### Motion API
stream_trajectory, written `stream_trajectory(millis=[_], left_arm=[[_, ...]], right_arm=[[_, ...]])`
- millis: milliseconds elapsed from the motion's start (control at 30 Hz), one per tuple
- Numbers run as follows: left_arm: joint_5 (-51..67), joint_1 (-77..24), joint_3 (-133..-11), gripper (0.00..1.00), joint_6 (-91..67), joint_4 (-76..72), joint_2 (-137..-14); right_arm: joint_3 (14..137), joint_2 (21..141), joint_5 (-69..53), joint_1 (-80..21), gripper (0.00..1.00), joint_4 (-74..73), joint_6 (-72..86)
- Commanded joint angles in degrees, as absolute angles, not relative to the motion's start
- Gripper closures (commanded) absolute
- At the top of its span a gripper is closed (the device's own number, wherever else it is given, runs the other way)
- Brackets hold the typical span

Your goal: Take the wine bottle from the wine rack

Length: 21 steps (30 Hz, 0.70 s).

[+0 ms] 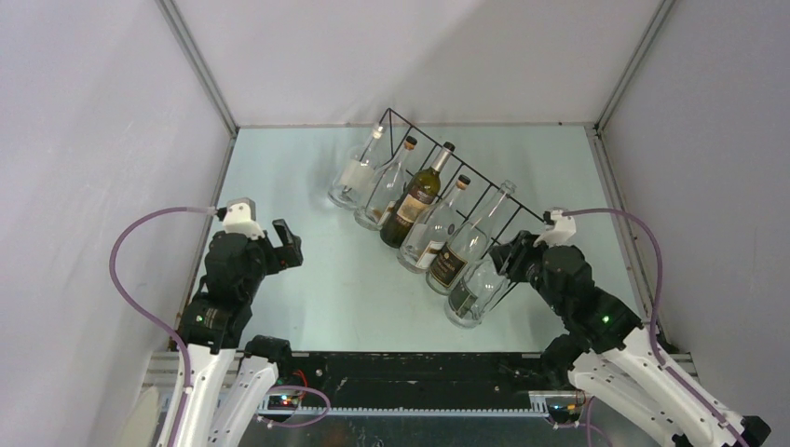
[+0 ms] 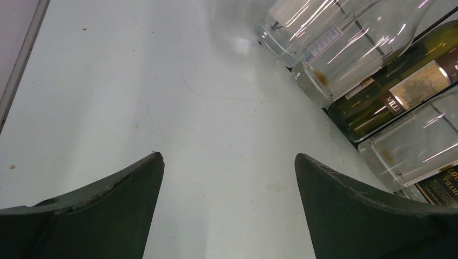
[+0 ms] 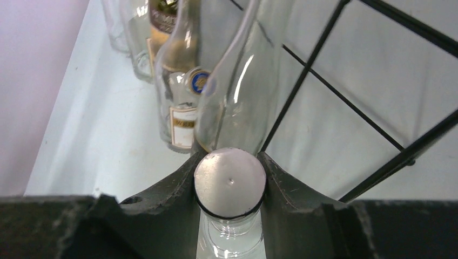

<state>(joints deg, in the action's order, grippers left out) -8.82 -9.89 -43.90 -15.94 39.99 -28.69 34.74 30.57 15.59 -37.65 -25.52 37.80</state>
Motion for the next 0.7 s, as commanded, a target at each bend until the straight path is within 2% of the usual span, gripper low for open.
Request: stream_trajectory(millis=[0,300,667], left_arm=[[-8.84,-10.2,-43.86,0.02,-14.85,38.37,-29.26],[-8.51,-10.16,-43.78,0.02,-14.77,38.32,-29.19],[-8.63,-10.13,-43.77,0.02,-14.77,38.36,-29.02]], right_arm=[[36.12,28.69,18.54,-44.5,1.0,-19.62,35.54],[36.3,31.6,26.0,-60.65,1.0,-13.96,23.23],[36.34,37.16,29.68,-72.44,1.0,-4.61,15.77]])
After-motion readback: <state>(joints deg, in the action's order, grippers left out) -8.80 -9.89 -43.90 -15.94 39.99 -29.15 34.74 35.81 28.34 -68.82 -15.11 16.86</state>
